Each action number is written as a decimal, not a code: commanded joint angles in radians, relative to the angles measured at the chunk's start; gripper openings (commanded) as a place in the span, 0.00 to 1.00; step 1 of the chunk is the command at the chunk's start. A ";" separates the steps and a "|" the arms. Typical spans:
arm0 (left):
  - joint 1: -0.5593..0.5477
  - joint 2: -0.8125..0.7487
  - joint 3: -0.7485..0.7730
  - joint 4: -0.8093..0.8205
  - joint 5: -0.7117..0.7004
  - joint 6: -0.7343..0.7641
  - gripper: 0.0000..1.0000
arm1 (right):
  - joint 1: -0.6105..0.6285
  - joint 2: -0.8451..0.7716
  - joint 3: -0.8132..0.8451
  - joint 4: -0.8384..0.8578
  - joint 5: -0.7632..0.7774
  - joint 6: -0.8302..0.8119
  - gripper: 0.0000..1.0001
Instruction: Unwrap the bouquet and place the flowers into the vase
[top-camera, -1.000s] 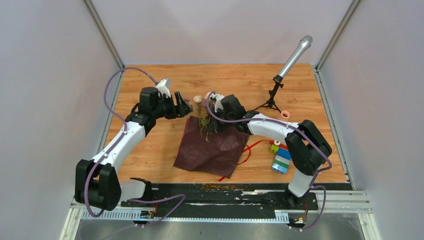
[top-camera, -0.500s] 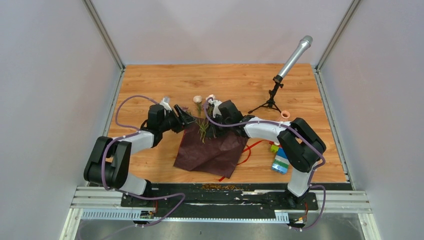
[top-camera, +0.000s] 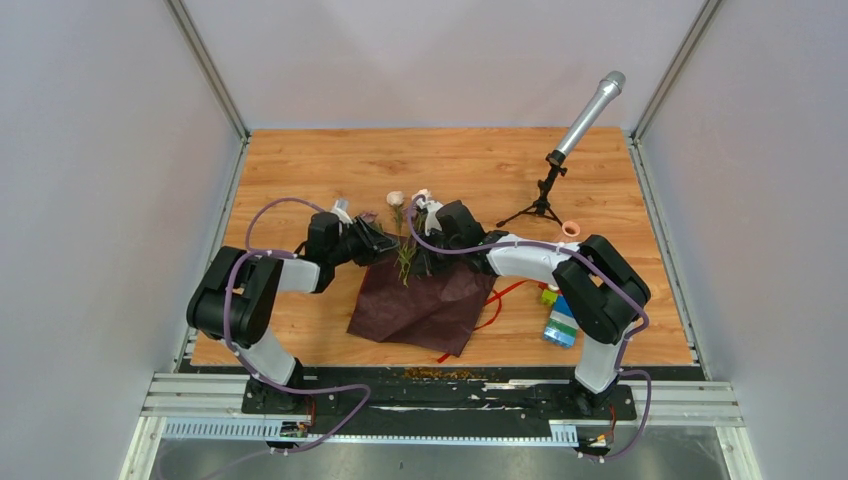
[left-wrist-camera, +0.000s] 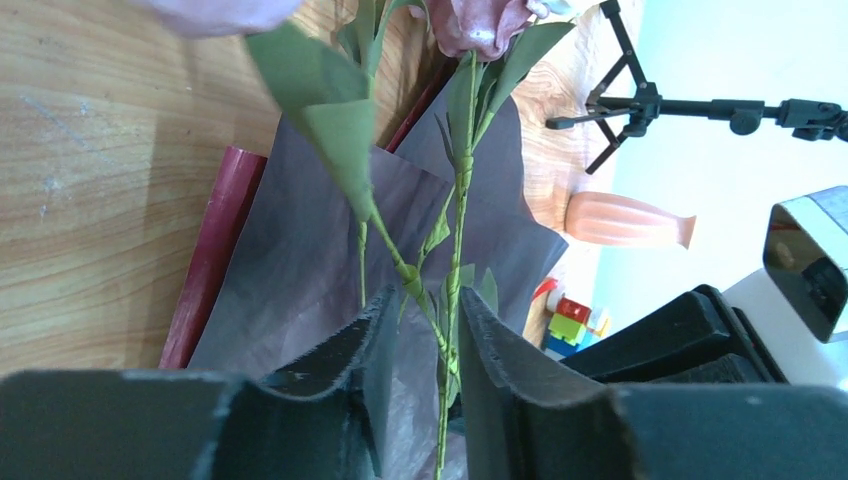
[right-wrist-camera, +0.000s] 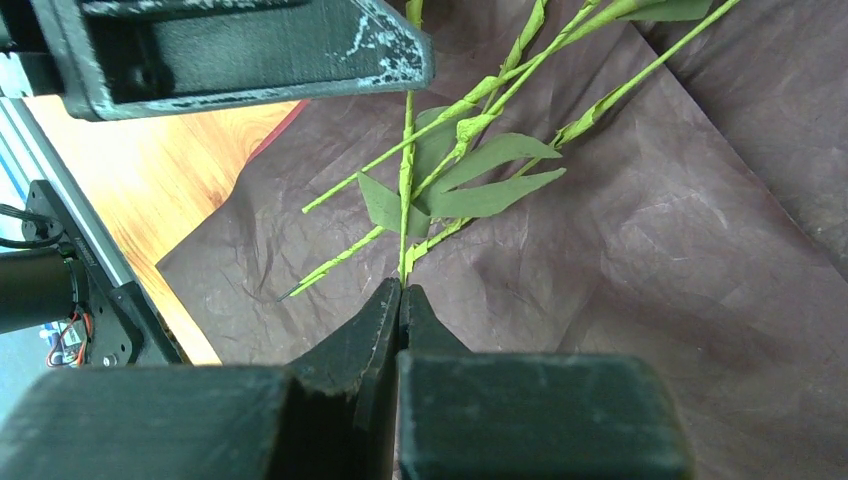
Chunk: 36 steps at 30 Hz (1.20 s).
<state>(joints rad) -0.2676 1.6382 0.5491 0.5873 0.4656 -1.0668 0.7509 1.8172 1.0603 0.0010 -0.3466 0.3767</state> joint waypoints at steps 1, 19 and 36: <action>-0.012 0.021 0.022 0.078 -0.013 -0.019 0.29 | 0.007 0.001 -0.002 0.036 -0.008 0.001 0.00; -0.012 0.045 -0.037 0.153 -0.022 -0.017 0.00 | 0.007 -0.019 0.100 -0.118 0.166 0.077 0.60; -0.012 0.022 -0.058 0.151 -0.011 -0.012 0.00 | 0.022 0.201 0.373 -0.258 0.423 0.198 0.56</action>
<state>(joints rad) -0.2752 1.7069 0.5018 0.6998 0.4549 -1.0946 0.7612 1.9812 1.3540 -0.2039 -0.0078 0.5571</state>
